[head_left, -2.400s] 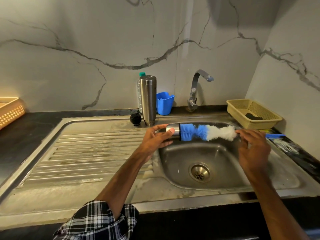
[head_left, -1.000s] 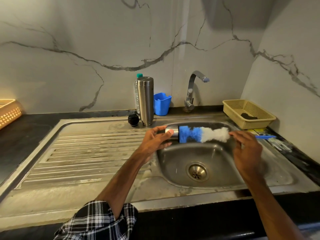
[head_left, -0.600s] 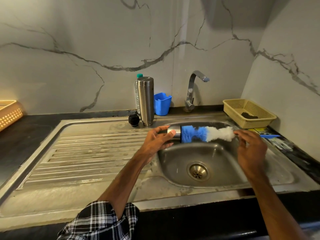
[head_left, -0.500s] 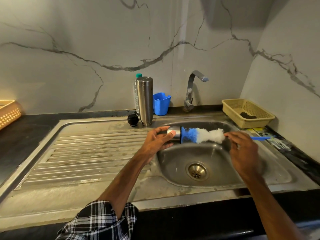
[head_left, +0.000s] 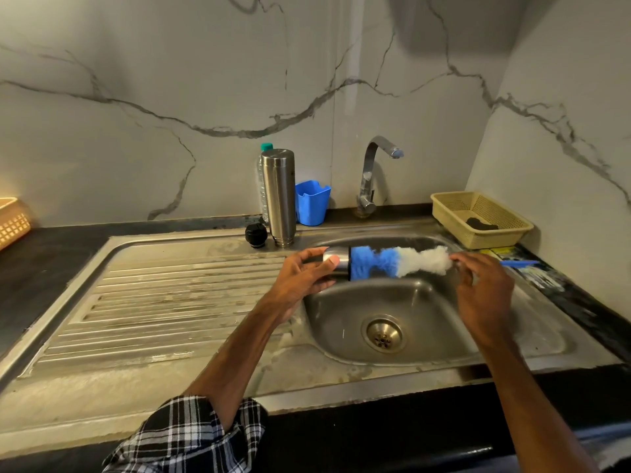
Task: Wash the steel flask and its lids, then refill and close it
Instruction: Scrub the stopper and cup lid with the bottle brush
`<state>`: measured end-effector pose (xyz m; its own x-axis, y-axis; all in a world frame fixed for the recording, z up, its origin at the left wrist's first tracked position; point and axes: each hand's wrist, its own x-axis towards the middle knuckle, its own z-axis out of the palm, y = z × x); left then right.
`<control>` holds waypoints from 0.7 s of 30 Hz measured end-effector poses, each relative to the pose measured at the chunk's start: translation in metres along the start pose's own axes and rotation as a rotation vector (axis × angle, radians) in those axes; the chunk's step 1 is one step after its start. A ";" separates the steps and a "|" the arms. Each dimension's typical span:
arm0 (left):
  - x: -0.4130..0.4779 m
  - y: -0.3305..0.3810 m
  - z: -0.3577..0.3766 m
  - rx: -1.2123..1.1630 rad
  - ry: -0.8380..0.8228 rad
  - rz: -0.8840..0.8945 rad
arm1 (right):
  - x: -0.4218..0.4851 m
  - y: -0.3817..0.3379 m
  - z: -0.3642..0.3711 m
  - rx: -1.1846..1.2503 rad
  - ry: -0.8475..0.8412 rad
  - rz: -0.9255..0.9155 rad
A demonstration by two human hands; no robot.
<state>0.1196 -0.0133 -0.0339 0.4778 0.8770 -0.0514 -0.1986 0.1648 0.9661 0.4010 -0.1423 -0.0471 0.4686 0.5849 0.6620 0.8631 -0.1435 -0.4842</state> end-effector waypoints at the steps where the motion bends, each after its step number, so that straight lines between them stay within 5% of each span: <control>1: 0.000 -0.001 0.000 -0.001 -0.001 -0.002 | 0.001 0.001 0.001 0.006 0.007 0.013; 21: -0.001 0.002 -0.007 -0.034 0.002 0.022 | -0.001 -0.006 -0.003 -0.030 -0.060 0.029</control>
<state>0.1127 -0.0104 -0.0340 0.4711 0.8815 -0.0313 -0.2378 0.1611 0.9579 0.3961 -0.1445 -0.0435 0.4820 0.6267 0.6123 0.8552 -0.1846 -0.4843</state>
